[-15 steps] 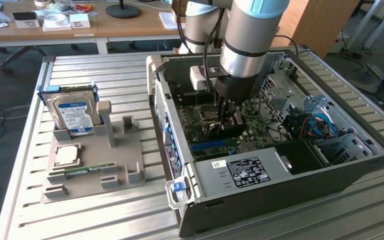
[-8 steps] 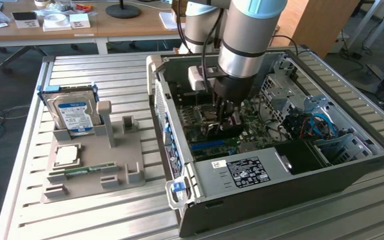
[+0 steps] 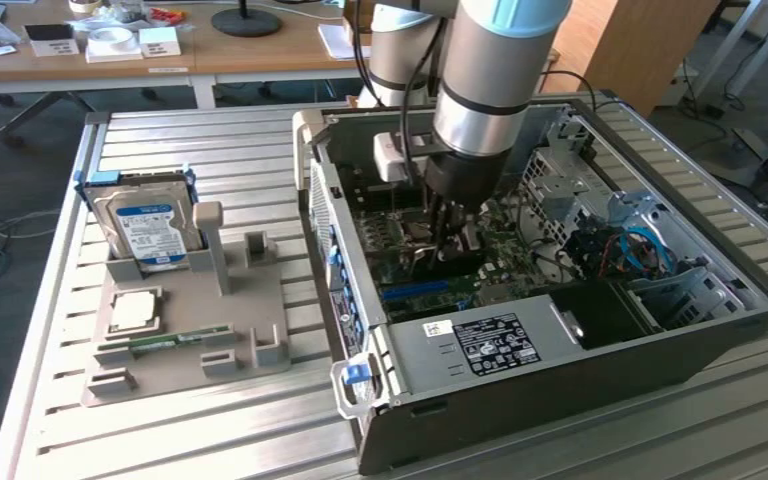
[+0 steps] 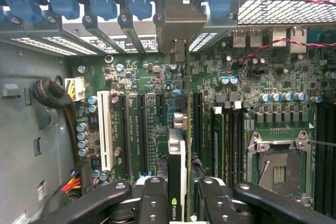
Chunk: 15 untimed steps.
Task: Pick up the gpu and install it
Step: 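Insert the gpu into the slot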
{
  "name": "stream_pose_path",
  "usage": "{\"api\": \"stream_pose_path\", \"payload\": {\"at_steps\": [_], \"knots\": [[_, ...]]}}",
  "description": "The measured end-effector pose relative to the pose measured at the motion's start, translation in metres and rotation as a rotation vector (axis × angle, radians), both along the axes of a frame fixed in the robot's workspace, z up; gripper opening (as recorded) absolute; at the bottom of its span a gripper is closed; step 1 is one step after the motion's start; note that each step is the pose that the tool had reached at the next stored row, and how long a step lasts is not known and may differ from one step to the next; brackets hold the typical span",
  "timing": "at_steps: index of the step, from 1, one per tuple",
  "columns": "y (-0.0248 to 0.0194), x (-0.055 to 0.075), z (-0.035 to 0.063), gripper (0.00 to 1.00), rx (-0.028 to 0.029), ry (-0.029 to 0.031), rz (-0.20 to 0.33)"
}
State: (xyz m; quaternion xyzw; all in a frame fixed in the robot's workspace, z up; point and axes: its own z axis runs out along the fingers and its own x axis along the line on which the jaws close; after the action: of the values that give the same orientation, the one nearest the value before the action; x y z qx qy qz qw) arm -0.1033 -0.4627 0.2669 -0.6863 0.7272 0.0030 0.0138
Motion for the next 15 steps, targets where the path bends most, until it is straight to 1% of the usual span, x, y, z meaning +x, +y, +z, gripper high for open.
{"api": "stream_pose_path", "payload": {"at_steps": [3,7,15], "knots": [[-0.0001,-0.0009,-0.0008,0.27,0.0000,0.0000,0.000],[0.0000,-0.0011,-0.0047,0.27,0.0000,0.0000,0.000],[0.0000,-0.0011,-0.0094,0.27,-0.0008,0.0000,0.000]]}}
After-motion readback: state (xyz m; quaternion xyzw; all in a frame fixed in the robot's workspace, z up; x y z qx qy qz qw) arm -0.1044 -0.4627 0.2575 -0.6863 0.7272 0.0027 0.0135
